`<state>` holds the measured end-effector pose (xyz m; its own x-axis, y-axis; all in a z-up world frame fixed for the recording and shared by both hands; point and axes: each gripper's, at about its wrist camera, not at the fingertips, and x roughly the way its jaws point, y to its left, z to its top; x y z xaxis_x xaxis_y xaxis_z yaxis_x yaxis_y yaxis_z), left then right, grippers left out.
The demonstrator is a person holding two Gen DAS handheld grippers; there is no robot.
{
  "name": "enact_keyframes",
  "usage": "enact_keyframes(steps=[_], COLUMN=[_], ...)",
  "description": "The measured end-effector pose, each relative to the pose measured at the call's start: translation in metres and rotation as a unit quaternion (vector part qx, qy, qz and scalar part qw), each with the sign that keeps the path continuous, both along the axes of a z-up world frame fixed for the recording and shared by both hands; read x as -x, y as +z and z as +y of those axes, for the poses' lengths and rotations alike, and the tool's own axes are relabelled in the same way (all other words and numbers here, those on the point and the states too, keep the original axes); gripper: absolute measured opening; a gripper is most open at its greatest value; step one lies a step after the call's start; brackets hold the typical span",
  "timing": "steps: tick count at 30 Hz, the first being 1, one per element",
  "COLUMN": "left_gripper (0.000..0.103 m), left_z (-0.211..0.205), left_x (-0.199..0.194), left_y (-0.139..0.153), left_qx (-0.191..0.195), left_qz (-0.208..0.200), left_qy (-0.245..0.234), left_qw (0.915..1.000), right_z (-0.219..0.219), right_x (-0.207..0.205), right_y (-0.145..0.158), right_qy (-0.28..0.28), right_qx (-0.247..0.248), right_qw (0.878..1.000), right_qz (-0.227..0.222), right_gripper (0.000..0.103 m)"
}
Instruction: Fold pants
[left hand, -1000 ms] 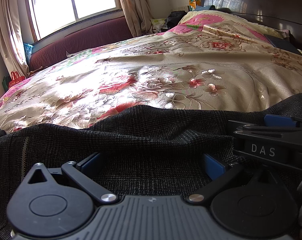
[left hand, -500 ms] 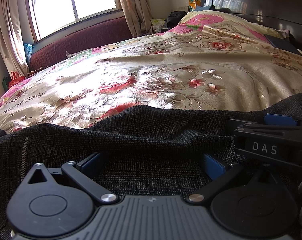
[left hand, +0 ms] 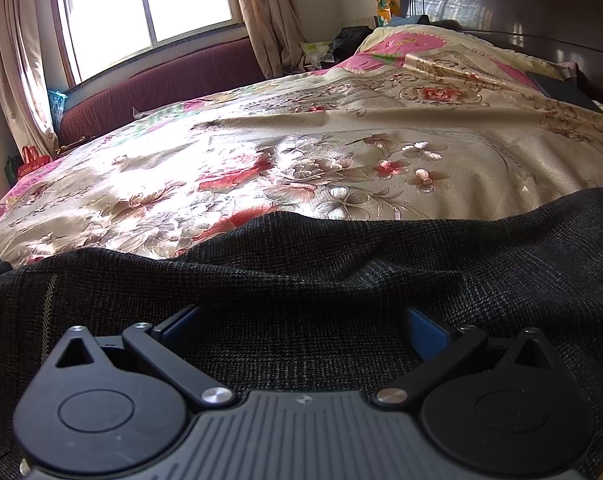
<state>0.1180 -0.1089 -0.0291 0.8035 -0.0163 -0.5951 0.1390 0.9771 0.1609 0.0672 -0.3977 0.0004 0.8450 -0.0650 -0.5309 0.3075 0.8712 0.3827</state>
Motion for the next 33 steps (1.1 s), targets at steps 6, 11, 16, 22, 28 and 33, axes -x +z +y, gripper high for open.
enact_keyframes(steps=[6, 11, 16, 22, 28, 33], left_gripper=[0.103, 0.103, 0.103, 0.103, 0.103, 0.103], left_z=[-0.003, -0.001, -0.008, -0.018, -0.020, -0.023], left_x=[-0.005, -0.001, 0.002, 0.006, 0.010, 0.037], left_y=[0.003, 0.003, 0.003, 0.003, 0.012, 0.018], left_qx=[-0.008, 0.001, -0.027, -0.062, -0.074, -0.051], left_qz=[0.017, 0.008, -0.003, -0.016, -0.001, 0.010], left_qy=[0.002, -0.004, -0.005, -0.007, -0.030, -0.092], left_qw=[0.9998, 1.0000, 0.9996, 0.9979, 0.9968, 0.9944], right_z=[-0.098, -0.145, -0.158, -0.165, -0.187, -0.190], right_x=[0.043, 0.075, 0.059, 0.017, 0.020, 0.032], right_y=[-0.011, -0.021, -0.023, -0.023, -0.025, 0.009], right_qy=[-0.135, -0.200, -0.190, -0.204, -0.166, -0.146], right_qx=[-0.022, -0.098, -0.118, -0.087, -0.185, -0.190], right_qw=[0.990, 0.975, 0.973, 0.975, 0.968, 0.966], right_qz=[0.010, -0.017, -0.050, -0.010, -0.042, -0.100], right_gripper=[0.068, 0.071, 0.068, 0.036, 0.006, 0.006])
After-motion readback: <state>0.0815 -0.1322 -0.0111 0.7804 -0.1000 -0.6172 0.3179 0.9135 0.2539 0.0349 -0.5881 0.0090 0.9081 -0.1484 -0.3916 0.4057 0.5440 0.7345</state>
